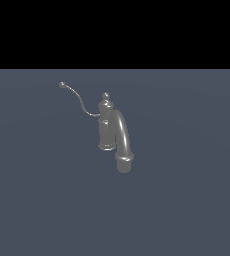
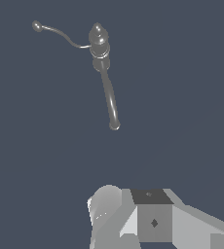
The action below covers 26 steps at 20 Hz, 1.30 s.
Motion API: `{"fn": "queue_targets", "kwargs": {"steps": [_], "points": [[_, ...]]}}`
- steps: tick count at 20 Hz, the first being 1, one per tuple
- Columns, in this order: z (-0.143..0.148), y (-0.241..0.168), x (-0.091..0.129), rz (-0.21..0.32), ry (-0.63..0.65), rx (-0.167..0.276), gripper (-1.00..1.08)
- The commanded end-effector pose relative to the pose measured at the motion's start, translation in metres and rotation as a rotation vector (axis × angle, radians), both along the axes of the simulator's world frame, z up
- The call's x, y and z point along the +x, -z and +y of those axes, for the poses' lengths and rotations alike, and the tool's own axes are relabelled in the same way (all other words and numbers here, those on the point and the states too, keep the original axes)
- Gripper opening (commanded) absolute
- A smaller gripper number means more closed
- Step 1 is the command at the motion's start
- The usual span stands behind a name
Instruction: Turn on the faucet by rotating a designated handle.
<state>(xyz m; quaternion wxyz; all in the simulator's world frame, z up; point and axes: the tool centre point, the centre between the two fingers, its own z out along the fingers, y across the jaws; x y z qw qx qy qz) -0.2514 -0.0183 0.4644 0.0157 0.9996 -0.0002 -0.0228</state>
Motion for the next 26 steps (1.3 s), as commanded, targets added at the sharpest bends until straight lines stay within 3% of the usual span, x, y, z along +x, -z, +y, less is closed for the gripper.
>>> {"fn": "queue_targets", "kwargs": {"steps": [1, 11, 18, 26], "points": [[0.0, 0.0, 0.0, 0.0, 0.0, 0.0, -1.0], [0.0, 0.006, 0.003, 0.025, 0.009, 0.051, -1.0], [0.001, 0.006, 0.008, 0.022, 0.027, 0.047, -1.0], [0.006, 0.01, 0.029, 0.018, 0.11, 0.042, -1.0]]}}
